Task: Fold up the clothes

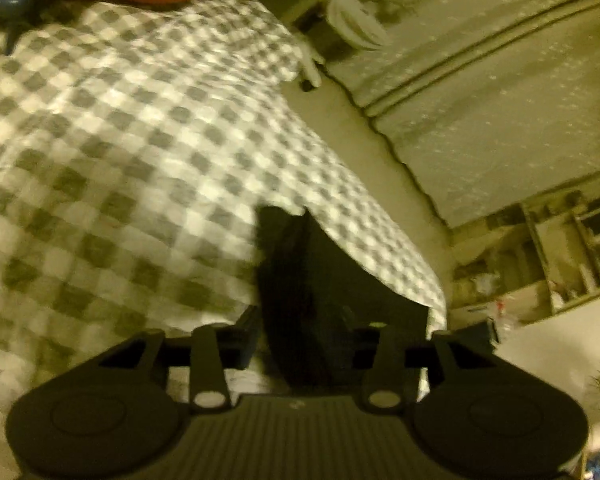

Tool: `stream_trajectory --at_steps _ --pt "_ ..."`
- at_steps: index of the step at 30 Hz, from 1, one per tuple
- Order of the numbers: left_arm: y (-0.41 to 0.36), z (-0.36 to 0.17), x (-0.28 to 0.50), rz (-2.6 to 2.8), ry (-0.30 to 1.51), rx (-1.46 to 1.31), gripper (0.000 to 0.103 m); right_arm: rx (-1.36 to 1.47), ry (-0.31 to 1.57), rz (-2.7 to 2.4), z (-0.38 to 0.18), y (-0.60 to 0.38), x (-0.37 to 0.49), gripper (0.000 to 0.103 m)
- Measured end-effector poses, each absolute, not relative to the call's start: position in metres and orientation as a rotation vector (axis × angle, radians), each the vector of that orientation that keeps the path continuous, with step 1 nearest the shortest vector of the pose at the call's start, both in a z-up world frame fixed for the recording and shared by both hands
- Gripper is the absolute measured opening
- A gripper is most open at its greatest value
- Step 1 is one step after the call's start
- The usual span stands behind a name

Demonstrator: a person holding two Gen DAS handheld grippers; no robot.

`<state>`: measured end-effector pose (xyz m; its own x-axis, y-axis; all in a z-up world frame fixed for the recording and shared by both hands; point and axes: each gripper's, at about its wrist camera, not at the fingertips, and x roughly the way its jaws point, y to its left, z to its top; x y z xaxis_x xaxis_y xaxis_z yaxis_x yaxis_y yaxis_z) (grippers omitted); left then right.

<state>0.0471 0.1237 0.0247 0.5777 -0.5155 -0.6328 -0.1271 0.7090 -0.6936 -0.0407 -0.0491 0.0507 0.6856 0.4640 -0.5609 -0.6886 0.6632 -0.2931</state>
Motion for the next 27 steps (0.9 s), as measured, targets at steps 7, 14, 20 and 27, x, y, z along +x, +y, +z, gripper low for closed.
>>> stream_trajectory --at_steps 7,14,20,27 --pt "0.107 0.016 0.052 -0.295 0.98 -0.765 0.063 -0.516 0.455 0.663 0.051 -0.046 -0.039 0.008" --pt "0.094 0.009 0.059 -0.305 0.96 -0.714 0.055 -0.503 0.443 0.657 0.053 -0.049 -0.038 0.008" --pt "0.084 0.004 0.065 -0.313 0.942 -0.669 0.025 -0.531 0.434 0.662 0.05 -0.052 -0.048 0.008" --pt "0.091 -0.005 0.073 -0.28 0.939 -0.663 0.025 -0.54 0.431 0.662 0.048 -0.052 -0.049 0.008"
